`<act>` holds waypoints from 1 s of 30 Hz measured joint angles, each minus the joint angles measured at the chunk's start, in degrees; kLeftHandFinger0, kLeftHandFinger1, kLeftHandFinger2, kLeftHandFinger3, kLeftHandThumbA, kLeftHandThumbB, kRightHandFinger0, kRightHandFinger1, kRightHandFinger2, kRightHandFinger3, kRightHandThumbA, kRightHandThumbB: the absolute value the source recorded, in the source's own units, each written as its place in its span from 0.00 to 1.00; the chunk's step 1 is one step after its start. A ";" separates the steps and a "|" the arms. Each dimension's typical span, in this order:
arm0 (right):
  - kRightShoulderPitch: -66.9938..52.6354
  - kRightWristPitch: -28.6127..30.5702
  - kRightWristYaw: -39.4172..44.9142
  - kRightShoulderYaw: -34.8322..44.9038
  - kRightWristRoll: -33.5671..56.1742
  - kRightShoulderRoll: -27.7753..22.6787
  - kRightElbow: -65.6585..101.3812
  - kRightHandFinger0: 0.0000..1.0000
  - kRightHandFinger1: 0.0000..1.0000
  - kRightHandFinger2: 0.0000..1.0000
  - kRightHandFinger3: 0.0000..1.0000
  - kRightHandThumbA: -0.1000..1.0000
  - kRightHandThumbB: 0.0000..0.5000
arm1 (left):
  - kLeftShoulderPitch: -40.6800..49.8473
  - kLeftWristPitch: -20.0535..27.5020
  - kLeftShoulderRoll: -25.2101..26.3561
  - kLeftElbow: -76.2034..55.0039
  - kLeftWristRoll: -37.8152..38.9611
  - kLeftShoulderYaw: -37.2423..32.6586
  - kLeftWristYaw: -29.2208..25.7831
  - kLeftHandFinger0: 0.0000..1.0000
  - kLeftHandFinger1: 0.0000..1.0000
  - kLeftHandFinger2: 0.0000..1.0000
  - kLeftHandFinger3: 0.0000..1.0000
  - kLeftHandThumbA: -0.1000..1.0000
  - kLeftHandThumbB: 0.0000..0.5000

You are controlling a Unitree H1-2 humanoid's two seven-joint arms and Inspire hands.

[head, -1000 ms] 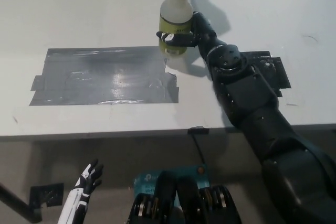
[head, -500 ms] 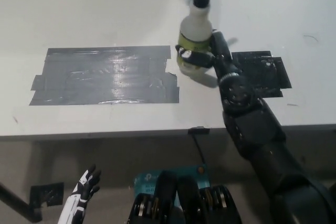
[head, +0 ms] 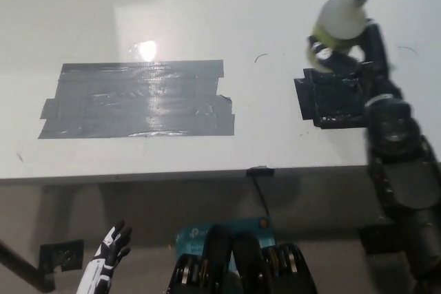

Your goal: A person hands a spray bottle to the robot which it grabs with its right hand and places on the black spot infront of it on the table

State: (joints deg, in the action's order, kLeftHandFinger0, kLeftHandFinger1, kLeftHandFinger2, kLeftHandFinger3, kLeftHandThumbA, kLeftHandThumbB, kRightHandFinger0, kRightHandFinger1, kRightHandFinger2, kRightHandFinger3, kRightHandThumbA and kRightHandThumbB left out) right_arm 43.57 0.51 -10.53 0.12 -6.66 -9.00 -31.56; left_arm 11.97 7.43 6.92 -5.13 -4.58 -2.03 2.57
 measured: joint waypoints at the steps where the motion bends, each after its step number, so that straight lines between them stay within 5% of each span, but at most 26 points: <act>1: -0.31 0.00 0.14 0.35 0.04 -0.52 0.48 0.02 0.24 0.44 0.34 0.67 0.85 | 0.00 0.00 0.01 0.00 0.00 0.00 0.01 1.00 1.00 1.00 1.00 1.00 0.12; 6: -1.57 -0.07 1.07 1.61 0.75 -1.87 2.12 0.00 0.25 0.47 0.40 0.61 0.76 | -0.08 -0.01 0.01 0.01 0.07 0.11 0.01 1.00 1.00 1.00 1.00 1.00 0.13; 12: -3.51 -0.08 1.50 1.55 0.92 -1.49 1.85 0.04 0.25 0.44 0.32 0.53 0.68 | -0.04 -0.01 0.10 0.00 0.14 0.69 0.01 1.00 1.00 1.00 1.00 1.00 0.07; 15: -4.10 -0.07 1.50 1.53 0.92 -1.01 0.86 0.03 0.17 0.31 0.20 0.53 0.64 | -0.20 -0.01 0.12 0.00 0.16 0.90 0.02 1.00 1.00 1.00 1.00 1.00 0.10; 30: -3.85 3.04 0.84 1.05 0.84 3.14 -7.30 0.00 0.12 0.28 0.10 0.59 0.71 | -1.17 -0.02 0.11 0.00 -0.45 1.28 0.00 1.00 1.00 1.00 1.00 1.00 0.08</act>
State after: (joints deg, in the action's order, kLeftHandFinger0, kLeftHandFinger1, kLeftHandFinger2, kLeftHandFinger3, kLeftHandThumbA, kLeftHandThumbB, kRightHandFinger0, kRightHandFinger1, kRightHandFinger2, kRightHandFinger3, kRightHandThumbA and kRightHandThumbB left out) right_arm 39.72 3.55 -9.69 1.18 -5.82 -5.86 -38.86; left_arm 10.79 7.41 7.03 -5.14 -5.04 -0.75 2.57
